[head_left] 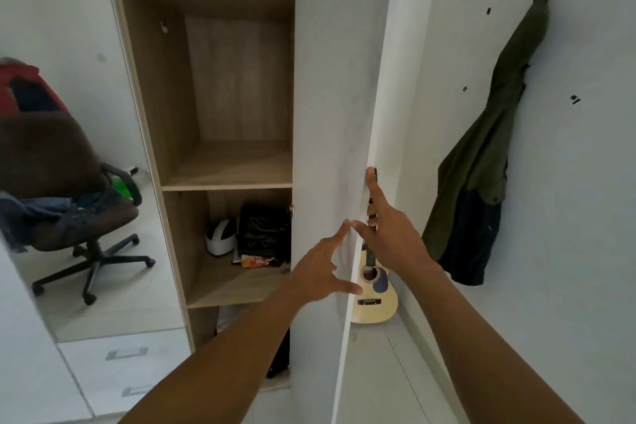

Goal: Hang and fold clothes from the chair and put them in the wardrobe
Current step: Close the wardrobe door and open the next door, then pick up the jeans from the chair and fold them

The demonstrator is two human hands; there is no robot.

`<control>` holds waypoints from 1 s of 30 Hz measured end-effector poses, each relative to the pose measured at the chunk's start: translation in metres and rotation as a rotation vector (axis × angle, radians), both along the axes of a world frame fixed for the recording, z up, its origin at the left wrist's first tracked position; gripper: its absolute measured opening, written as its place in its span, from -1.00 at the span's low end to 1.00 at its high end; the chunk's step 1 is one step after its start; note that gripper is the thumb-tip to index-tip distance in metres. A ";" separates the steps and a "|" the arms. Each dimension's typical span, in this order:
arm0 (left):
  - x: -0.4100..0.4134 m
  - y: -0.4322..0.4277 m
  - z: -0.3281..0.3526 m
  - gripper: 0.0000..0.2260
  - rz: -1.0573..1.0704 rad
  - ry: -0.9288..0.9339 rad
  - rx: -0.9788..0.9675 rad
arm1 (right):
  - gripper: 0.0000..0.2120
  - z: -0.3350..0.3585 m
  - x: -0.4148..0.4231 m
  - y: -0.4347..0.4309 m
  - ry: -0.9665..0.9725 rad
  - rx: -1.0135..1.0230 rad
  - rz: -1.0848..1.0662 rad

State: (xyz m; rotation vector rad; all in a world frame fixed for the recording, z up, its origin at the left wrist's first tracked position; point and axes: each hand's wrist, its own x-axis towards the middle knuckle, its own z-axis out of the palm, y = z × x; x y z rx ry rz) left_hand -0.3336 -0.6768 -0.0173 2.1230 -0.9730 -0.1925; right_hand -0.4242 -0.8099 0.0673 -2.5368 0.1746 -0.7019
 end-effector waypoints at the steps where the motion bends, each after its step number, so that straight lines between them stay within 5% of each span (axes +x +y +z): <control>1: -0.003 -0.008 0.003 0.12 -0.004 0.014 0.008 | -0.10 0.000 0.000 -0.008 -0.012 0.006 0.000; 10: -0.008 -0.054 -0.007 0.09 0.006 0.036 -0.031 | -0.14 0.004 -0.003 -0.044 0.056 -0.005 -0.077; 17: 0.009 -0.005 -0.022 -0.08 0.046 0.036 0.147 | -0.38 -0.038 -0.003 0.001 -0.167 0.036 -0.078; 30: -0.007 0.286 -0.074 -0.15 0.668 0.092 0.536 | -0.36 -0.142 0.098 0.190 0.394 -0.084 0.426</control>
